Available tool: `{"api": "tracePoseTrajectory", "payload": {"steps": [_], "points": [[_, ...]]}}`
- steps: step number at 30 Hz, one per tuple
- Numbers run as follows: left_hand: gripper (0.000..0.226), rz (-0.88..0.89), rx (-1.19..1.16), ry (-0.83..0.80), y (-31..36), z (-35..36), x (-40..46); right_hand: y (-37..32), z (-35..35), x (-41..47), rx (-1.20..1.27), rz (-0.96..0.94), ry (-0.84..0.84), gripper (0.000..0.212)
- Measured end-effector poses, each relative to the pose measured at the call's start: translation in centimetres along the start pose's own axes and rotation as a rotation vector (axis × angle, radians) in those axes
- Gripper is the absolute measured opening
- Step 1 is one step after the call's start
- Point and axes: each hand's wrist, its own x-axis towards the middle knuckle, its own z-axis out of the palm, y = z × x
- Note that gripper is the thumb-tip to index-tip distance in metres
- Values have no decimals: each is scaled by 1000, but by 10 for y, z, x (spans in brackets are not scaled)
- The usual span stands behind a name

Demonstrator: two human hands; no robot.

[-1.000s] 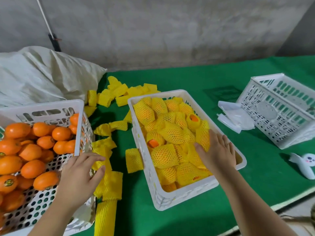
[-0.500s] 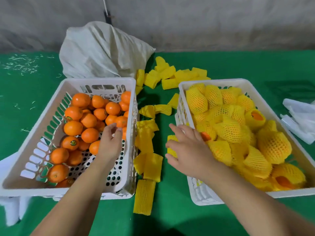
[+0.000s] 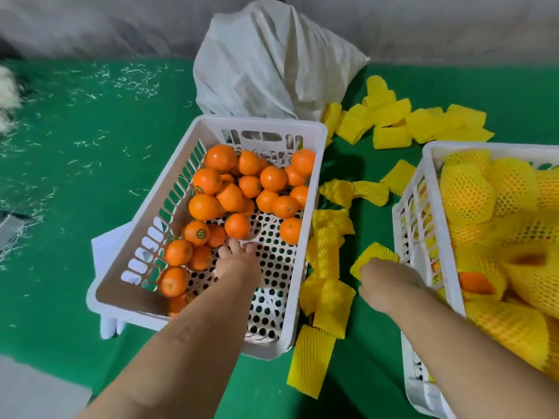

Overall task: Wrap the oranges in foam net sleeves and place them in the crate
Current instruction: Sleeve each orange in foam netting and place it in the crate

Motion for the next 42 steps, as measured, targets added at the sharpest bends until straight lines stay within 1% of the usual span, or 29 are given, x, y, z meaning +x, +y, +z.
{"api": "tracePoseTrajectory", "payload": {"steps": [1,3,5,6,8,9,11,12,13,14,16,18,21,23,24,26,27,29,31,33,36,38,40,42], "points": [[86,-27,8,-23,-1,1,-1,-2,-7,0,51,-8,99,25],[78,-29,32,-24,-5,1,-5,-6,-18,-4,205,-52,256,14],[70,-21,-30,-21,-6,-7,-14,-7,-19,-9,442,-116,371,4],[69,-16,-145,-12,-7,-15,-20,-5,-19,-13,593,-141,399,9],[69,31,-489,66,-8,-36,-34,1,-17,-26,866,-188,447,24],[69,96,-663,147,-8,-46,-43,6,-16,-33,907,-196,525,25],[70,276,-988,332,-5,-58,-69,17,-12,-50,899,-209,731,22],[68,363,-1148,405,0,-63,-87,22,-9,-60,932,-222,822,24],[64,449,-1277,438,7,-65,-106,25,-7,-70,966,-235,888,25],[60,534,-1368,438,16,-66,-124,27,-4,-78,985,-252,922,24],[57,690,-1466,341,35,-60,-155,27,-1,-91,950,-289,926,22],[57,813,-1508,163,50,-51,-171,28,1,-97,861,-309,927,18],[58,915,-1491,-84,51,-39,-176,33,5,-98,891,-242,934,11],[63,952,-1503,-227,46,-38,-176,34,8,-97,874,-206,941,16],[67,958,-1501,-275,44,-39,-177,33,8,-97,856,-203,944,17],[73,957,-1445,-327,43,-41,-178,31,8,-97,864,-224,953,11],[72,960,-1406,-341,44,-42,-178,31,9,-96,886,-237,956,13],[62,975,-1338,-368,47,-42,-180,33,10,-94,930,-267,948,17],[54,967,-1313,-363,50,-42,-181,35,11,-92,935,-295,915,21],[52,944,-1345,-309,53,-39,-178,35,11,-89,958,-305,917,23],[58,892,-1401,-167,62,-36,-174,37,10,-87,1046,-328,895,23],[54,886,-1410,-74,67,-32,-172,36,10,-88,1057,-343,859,27],[60,918,-1427,-26,70,-29,-169,37,12,-92,1142,-360,822,26],[74,933,-1428,39,72,-28,-165,40,14,-96,1197,-376,798,19]]}}
